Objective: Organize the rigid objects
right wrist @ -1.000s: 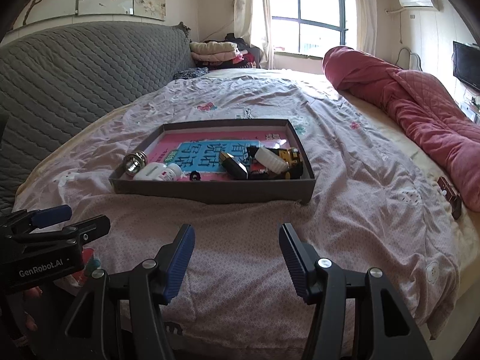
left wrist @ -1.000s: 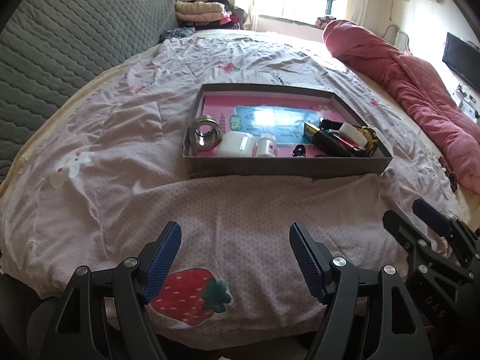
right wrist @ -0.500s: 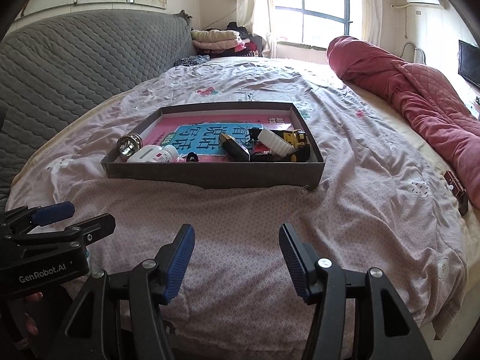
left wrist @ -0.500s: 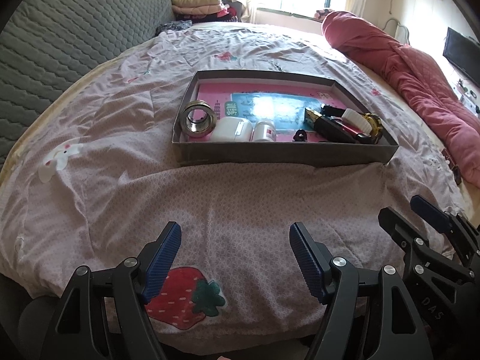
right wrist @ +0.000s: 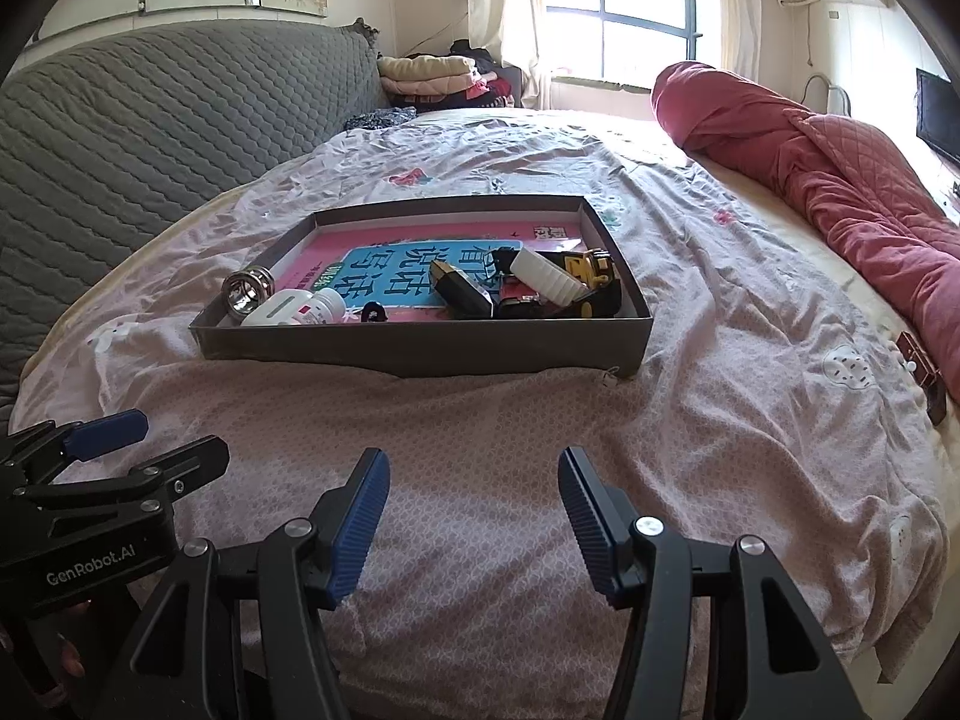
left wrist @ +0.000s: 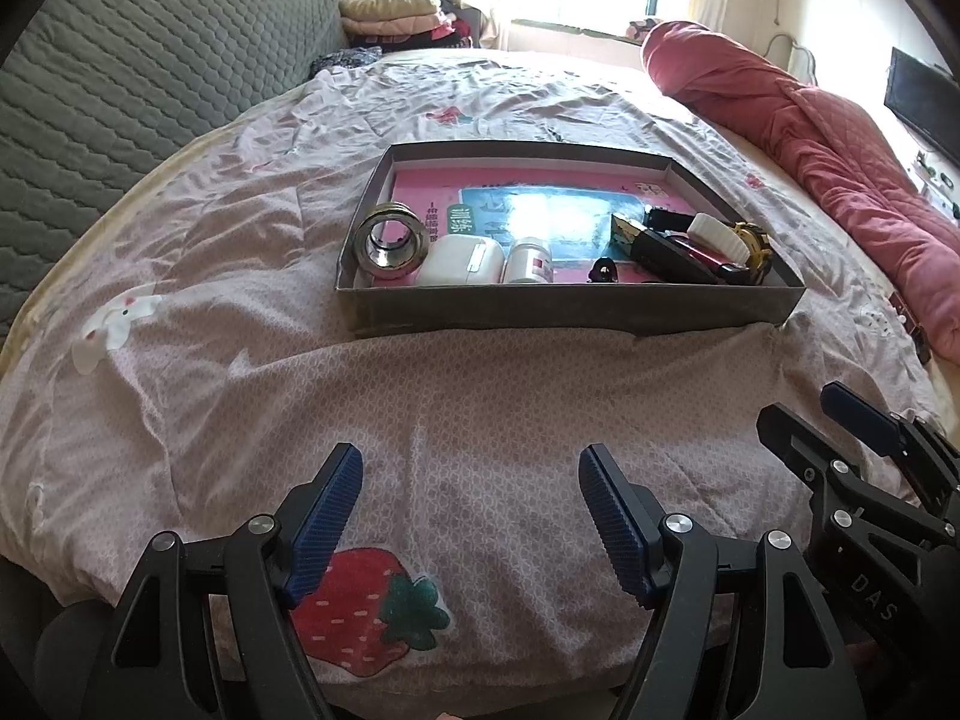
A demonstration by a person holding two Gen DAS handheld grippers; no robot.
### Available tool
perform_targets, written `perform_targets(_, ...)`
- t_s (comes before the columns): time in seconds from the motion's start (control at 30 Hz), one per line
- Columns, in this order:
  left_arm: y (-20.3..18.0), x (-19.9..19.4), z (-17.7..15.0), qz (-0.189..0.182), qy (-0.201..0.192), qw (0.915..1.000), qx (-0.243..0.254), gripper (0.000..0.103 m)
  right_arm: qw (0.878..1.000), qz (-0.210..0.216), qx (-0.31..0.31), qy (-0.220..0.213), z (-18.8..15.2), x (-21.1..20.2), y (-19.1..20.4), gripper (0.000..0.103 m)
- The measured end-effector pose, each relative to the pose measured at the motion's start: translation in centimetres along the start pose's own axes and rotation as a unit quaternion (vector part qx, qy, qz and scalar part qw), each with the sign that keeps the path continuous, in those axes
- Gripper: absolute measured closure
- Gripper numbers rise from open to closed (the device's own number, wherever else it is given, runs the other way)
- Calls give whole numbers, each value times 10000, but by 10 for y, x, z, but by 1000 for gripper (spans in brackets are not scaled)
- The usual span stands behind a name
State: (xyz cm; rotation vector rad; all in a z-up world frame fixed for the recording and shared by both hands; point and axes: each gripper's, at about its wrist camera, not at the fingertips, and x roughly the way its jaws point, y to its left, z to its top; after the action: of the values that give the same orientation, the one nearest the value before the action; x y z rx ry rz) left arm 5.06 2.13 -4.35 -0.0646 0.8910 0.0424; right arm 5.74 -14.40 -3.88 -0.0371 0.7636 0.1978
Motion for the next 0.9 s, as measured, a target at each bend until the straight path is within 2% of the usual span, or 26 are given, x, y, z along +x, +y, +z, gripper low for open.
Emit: perform_targets(0.9,-2,-3,-1,7,-13,10000,49,27,10000,35,-34,9,-2,0,-2,45)
